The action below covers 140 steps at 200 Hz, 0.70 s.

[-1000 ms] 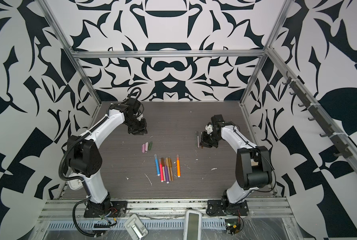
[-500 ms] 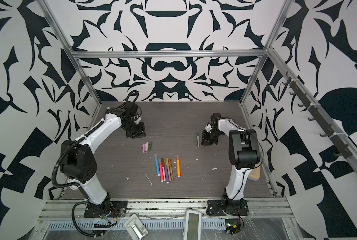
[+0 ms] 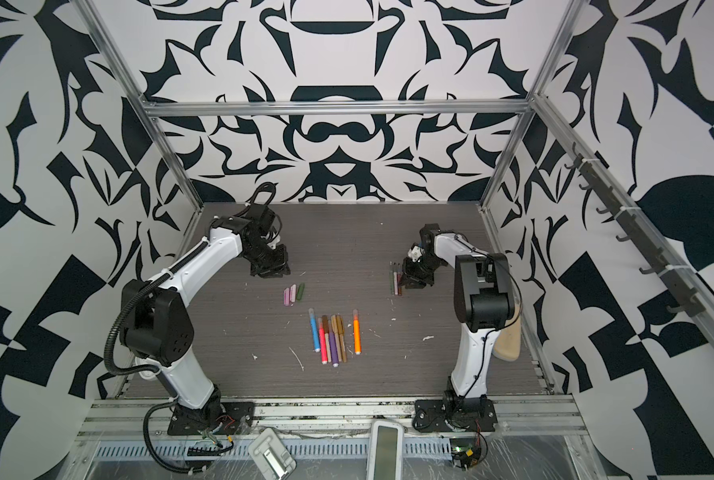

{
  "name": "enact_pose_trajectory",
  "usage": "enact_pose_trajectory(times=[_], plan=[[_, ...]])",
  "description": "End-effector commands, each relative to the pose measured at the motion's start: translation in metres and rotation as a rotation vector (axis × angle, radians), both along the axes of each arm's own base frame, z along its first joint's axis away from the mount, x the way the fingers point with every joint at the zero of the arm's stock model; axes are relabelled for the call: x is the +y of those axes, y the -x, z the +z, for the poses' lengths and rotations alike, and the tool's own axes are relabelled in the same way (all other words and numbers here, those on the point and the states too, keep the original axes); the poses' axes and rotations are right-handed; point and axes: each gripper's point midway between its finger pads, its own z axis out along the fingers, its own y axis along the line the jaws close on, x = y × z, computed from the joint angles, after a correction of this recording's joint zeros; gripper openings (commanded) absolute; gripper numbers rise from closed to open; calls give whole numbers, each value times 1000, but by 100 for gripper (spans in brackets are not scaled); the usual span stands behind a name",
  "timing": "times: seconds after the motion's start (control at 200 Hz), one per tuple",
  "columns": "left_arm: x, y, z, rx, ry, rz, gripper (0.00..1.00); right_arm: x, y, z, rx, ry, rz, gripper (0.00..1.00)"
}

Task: Open the pen caps
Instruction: 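Lower the uncapped brown pen beside the pink pen and open the right gripper, then move the right gripper down to the marker row toward the next pen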

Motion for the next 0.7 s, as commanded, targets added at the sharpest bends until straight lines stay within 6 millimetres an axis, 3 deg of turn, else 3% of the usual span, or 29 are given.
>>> enact_pose_trajectory(times=[0.0,0.21,0.39,0.46,0.625,0.695], plan=[[2,8,4,17,11,4,27,2,-5,21,-36,-21,1,29],[-1,6,5,15,29,20,27,7,4,37,-64,-59,-26,28],[-7,4,-3,27,68,53,27,25,48,46,-91,-31,7,25],[-10,2,-7,31,89,72,27,42,74,48,-101,-8,45,24],[-17,-11,-14,4,145,155,28,111,146,51,-132,48,262,23],[-18,-19,-12,-27,166,202,33,131,170,50,-140,75,329,23]])
